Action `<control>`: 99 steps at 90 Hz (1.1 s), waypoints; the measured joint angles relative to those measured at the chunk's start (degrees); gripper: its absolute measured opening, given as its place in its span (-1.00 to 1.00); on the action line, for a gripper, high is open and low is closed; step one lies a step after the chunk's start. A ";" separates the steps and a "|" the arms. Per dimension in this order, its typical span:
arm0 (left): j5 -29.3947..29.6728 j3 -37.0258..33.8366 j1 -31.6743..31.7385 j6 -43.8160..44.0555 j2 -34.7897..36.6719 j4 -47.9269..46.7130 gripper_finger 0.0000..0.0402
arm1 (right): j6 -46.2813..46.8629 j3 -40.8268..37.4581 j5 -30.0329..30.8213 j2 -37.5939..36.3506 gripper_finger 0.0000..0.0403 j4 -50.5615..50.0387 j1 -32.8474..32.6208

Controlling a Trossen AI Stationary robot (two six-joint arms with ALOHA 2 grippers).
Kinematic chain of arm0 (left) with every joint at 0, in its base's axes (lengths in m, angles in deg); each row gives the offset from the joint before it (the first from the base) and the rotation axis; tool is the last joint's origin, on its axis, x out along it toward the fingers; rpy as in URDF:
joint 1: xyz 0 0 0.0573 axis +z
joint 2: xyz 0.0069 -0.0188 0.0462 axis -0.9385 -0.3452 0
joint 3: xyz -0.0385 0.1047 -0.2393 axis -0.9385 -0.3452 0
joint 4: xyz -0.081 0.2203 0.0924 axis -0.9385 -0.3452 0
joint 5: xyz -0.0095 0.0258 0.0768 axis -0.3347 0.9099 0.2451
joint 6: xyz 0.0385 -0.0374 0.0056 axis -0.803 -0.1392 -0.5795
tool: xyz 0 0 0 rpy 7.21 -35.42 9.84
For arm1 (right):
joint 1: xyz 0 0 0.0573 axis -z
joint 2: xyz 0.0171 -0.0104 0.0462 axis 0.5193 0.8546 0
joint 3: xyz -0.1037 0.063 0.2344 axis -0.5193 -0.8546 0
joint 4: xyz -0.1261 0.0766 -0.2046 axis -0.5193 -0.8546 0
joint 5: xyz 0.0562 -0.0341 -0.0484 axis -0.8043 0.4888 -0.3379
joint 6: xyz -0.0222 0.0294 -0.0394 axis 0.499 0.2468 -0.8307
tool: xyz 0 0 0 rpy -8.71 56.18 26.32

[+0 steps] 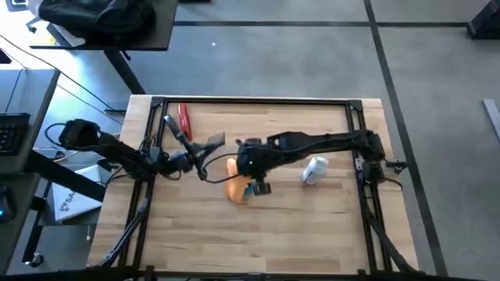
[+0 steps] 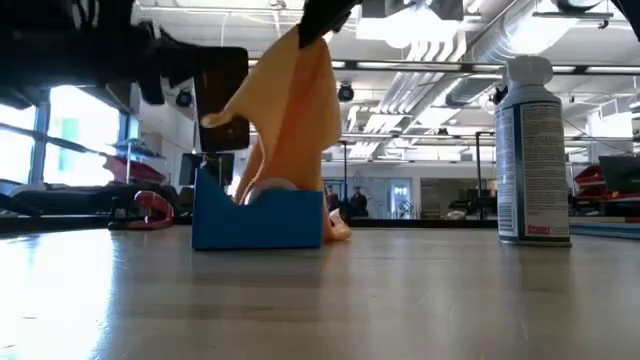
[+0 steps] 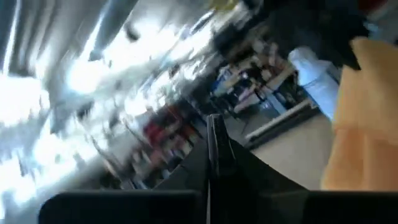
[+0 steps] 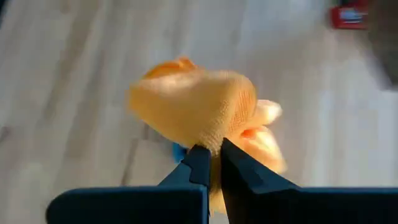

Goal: Apply microfiber cloth
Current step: Wipe the front of the cellphone with an orange microfiber cloth

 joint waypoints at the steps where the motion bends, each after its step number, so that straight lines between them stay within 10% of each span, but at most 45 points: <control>1: -0.13 0.00 0.43 1.37 0.08 -0.08 -0.93 | 0.22 0.00 0.90 -0.24 -1.00 0.02 0.22; 23: -11.16 -0.20 9.38 29.61 -0.05 -6.54 -0.93 | 4.45 0.05 20.66 -1.88 -1.00 -4.83 7.03; 44: -20.96 -0.20 17.40 49.22 -0.09 -14.35 -0.93 | 8.00 0.05 23.25 -2.01 -1.00 -4.71 16.39; 66: -29.87 -0.22 23.98 58.18 -0.04 -17.15 -0.93 | 8.15 0.09 8.76 1.79 -1.00 2.08 20.72; 99: -38.25 -0.22 33.42 61.82 0.21 -17.54 -0.93 | 9.28 0.05 -9.10 6.67 -1.00 -13.06 12.31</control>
